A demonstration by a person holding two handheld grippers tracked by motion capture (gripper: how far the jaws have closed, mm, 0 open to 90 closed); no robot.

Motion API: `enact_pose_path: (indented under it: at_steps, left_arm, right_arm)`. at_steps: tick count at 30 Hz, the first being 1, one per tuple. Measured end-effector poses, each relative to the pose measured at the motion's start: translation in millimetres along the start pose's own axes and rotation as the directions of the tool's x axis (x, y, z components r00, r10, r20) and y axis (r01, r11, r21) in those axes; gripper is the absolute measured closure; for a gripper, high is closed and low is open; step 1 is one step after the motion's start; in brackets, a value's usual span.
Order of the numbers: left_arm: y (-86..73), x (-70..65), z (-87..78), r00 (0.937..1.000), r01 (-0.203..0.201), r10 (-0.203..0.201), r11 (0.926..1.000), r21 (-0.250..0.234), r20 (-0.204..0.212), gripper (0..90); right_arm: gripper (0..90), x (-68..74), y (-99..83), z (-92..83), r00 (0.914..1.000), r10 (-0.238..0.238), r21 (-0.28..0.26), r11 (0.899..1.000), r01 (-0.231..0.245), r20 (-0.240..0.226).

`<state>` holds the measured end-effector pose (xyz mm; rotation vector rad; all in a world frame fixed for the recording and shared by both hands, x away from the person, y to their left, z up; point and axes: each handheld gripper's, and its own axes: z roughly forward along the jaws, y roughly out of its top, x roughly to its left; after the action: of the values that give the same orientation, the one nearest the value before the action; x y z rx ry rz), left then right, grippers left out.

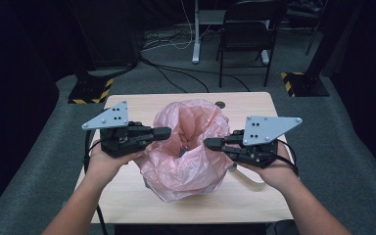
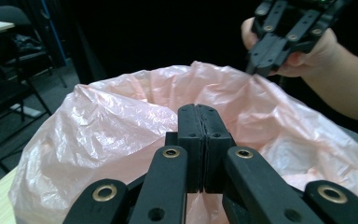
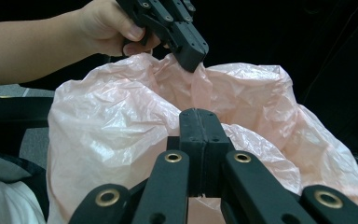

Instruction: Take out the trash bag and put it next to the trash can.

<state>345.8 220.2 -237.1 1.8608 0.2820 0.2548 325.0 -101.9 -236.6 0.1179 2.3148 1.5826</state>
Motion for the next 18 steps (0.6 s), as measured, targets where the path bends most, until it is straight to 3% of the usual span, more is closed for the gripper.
enact_pose_path:
  at_steps: [10,18]
  left_arm:
    - [-3.9,-1.1,9.4,0.9981,0.024,-0.024,0.9997,0.001,0.057,88.5]
    - [-8.6,-0.9,15.1,0.9905,0.055,-0.053,0.9984,-0.013,0.127,87.1]
  right_arm:
    - [90.0,-2.8,2.5,17.5,0.9999,0.001,0.006,1.0,-0.001,-0.013]
    - [90.0,-7.5,6.2,34.8,0.9998,0.003,0.031,1.0,-0.002,-0.018]
